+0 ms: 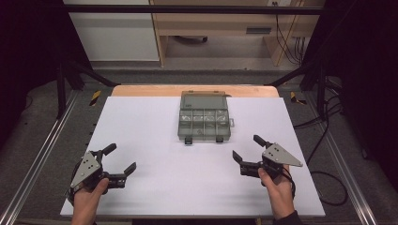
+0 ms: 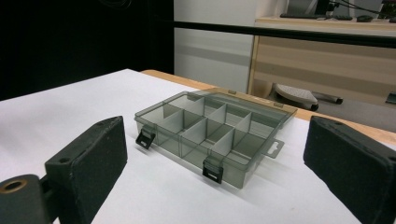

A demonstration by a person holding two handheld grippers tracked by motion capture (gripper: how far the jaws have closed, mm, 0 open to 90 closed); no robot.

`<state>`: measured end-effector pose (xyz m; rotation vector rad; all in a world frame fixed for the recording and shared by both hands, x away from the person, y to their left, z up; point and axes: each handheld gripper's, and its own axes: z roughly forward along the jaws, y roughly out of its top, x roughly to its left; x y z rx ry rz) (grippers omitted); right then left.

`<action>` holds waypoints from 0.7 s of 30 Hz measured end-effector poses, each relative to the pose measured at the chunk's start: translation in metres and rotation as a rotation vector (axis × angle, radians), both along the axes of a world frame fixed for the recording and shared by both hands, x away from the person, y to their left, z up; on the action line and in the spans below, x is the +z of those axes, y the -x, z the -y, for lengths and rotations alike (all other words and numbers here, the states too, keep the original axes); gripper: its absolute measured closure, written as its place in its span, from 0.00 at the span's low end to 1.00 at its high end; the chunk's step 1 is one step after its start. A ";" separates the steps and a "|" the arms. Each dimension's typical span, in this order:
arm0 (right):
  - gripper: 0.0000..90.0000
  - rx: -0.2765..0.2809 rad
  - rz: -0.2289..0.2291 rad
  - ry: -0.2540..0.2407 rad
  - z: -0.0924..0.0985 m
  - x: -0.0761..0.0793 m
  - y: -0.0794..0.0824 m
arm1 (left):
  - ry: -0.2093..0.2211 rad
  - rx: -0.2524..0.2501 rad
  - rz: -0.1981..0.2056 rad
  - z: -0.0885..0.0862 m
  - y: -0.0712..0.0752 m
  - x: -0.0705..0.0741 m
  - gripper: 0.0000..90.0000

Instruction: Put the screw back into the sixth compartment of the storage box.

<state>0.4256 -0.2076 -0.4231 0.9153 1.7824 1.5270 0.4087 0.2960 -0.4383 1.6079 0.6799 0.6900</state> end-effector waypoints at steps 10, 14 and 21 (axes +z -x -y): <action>0.06 -0.027 0.016 -0.013 0.022 -0.005 0.012 | -0.003 0.000 0.014 -0.001 0.001 0.001 0.01; 0.06 -0.046 0.015 -0.021 0.032 -0.007 0.017 | -0.003 -0.001 0.016 -0.001 0.001 0.001 0.01; 0.06 -0.058 0.011 -0.020 0.043 -0.012 0.022 | 0.004 0.002 0.027 -0.001 0.002 0.002 0.01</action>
